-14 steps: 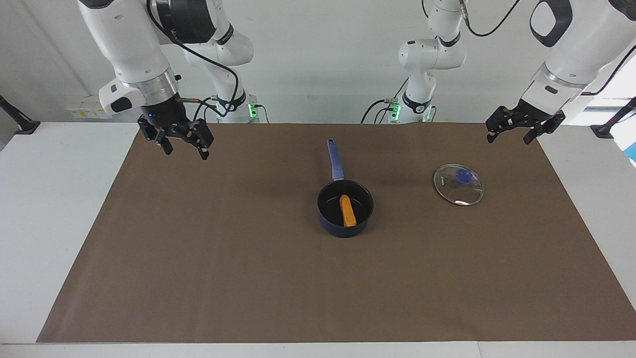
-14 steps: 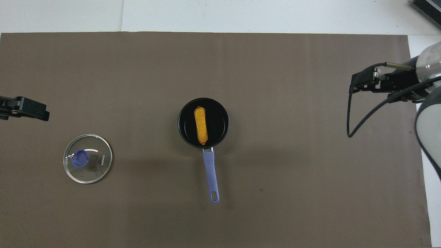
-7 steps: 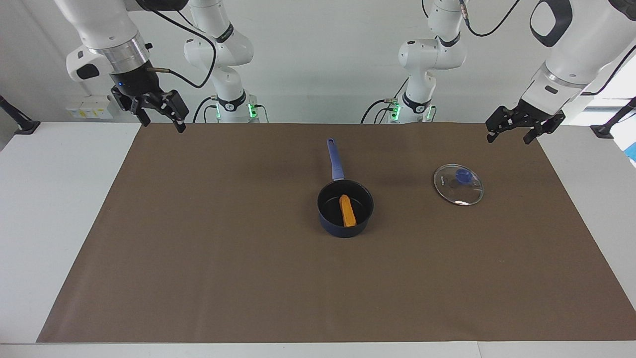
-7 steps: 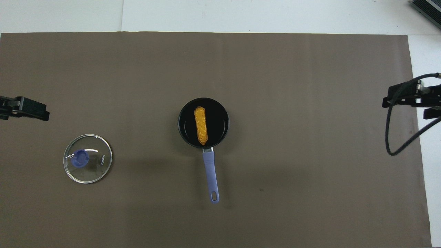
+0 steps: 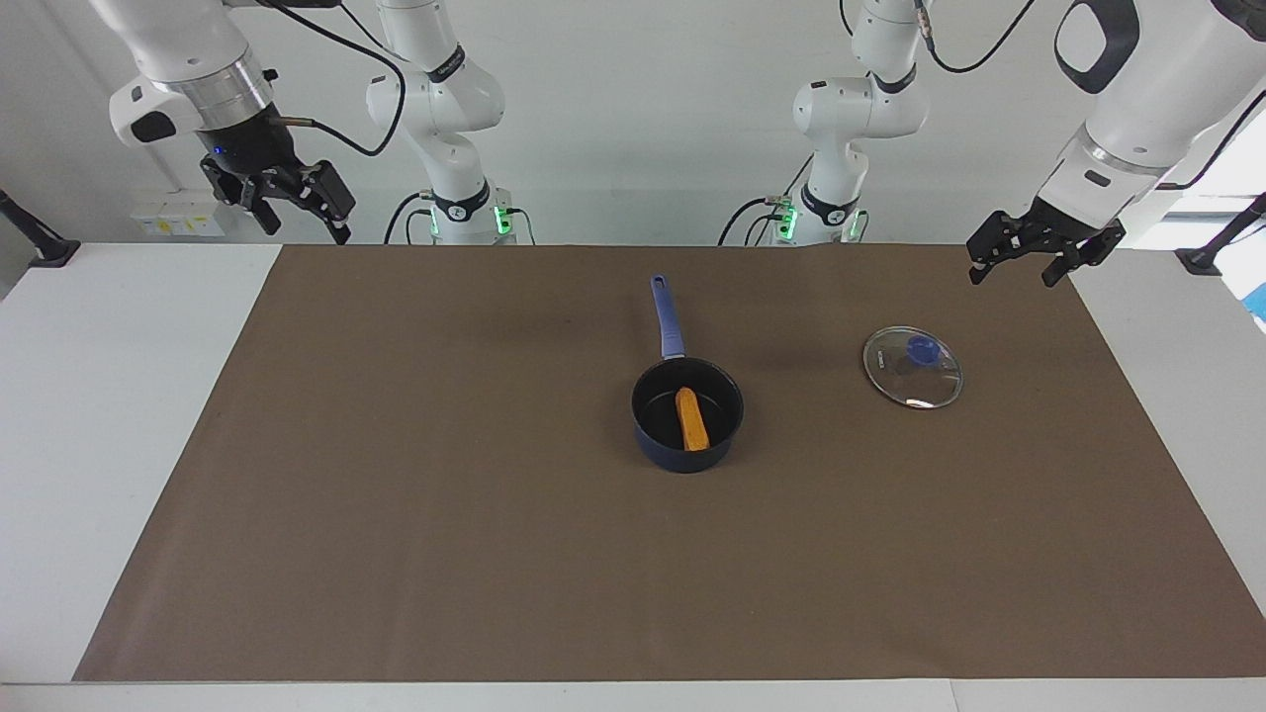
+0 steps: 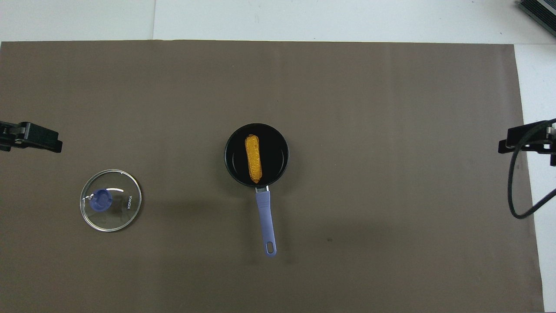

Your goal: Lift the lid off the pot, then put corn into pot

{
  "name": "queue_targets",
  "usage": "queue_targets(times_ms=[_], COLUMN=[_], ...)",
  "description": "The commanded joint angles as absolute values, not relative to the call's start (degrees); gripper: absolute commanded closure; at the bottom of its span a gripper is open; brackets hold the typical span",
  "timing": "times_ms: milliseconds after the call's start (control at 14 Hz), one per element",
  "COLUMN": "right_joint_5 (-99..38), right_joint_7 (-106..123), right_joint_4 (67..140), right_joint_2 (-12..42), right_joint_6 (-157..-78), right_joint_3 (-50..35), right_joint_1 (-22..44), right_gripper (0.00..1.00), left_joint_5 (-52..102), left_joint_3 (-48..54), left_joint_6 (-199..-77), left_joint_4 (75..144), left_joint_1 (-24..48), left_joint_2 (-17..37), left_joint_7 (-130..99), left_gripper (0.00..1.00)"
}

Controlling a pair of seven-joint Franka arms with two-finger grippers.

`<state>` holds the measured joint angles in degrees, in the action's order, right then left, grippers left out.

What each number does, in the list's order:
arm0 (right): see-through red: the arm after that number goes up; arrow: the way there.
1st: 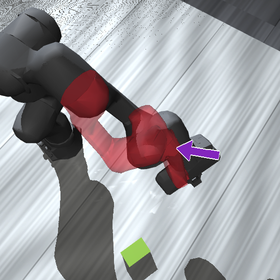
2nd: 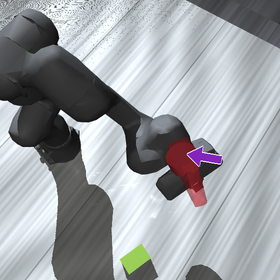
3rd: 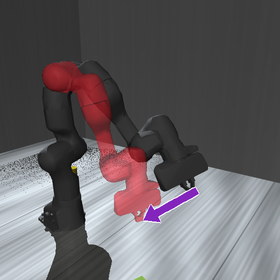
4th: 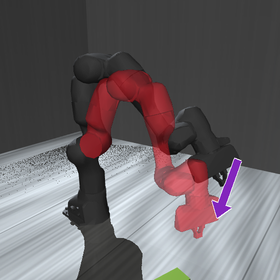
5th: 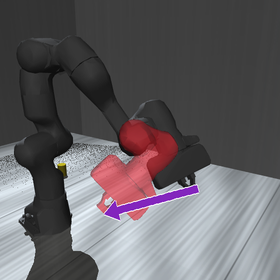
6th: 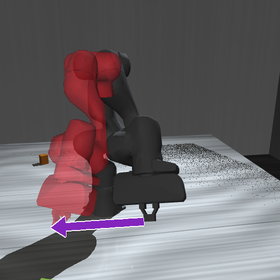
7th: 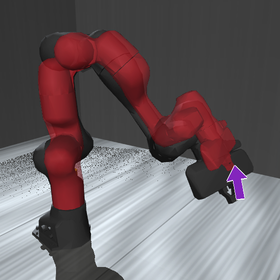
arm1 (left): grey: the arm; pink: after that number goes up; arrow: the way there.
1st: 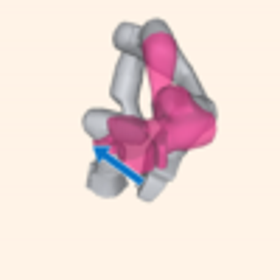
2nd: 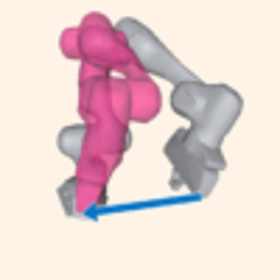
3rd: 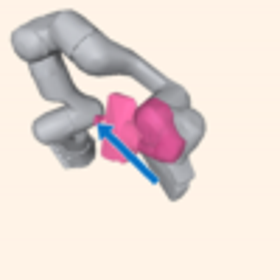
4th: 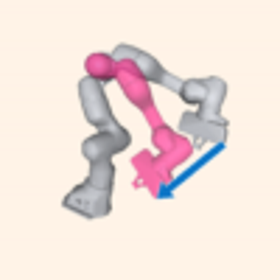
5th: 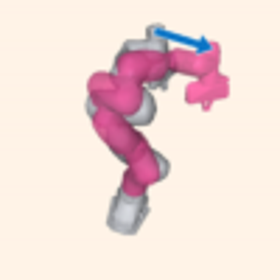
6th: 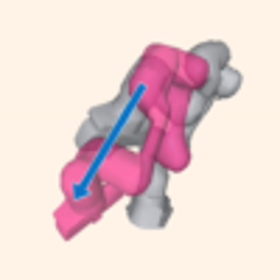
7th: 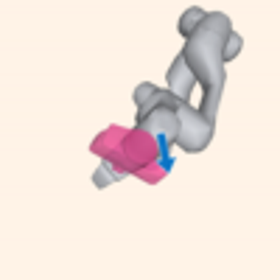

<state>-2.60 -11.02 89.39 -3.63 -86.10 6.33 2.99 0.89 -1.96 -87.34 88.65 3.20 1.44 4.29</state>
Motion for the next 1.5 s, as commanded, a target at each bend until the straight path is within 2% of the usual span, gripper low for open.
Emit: queue_targets(times_ms=[0,854,1424], right_joint_5=[-1.8,1.9,1.1], right_joint_7=[-9.5,-1.3,2.9], right_joint_4=[92.9,89.6,91.3], right_joint_2=[-6.2,-5.5,-6.2], right_joint_6=[-88.4,-90.4,-89.1], right_joint_3=[5.6,5.6,5.5], right_joint_1=[3.1,2.8,2.4], right_gripper=[0.00,0.00,0.00], left_joint_5=[0.5,0.5,0.5], left_joint_3=[-1.6,-1.6,-1.6], left_joint_6=[-86.0,-86.0,-85.9], left_joint_4=[87.3,87.3,87.3], left_joint_1=[2.5,2.5,2.5], left_joint_2=[1.8,1.8,1.8], left_joint_7=[4.4,4.4,4.4], left_gripper=[0.00,0.00,0.00])
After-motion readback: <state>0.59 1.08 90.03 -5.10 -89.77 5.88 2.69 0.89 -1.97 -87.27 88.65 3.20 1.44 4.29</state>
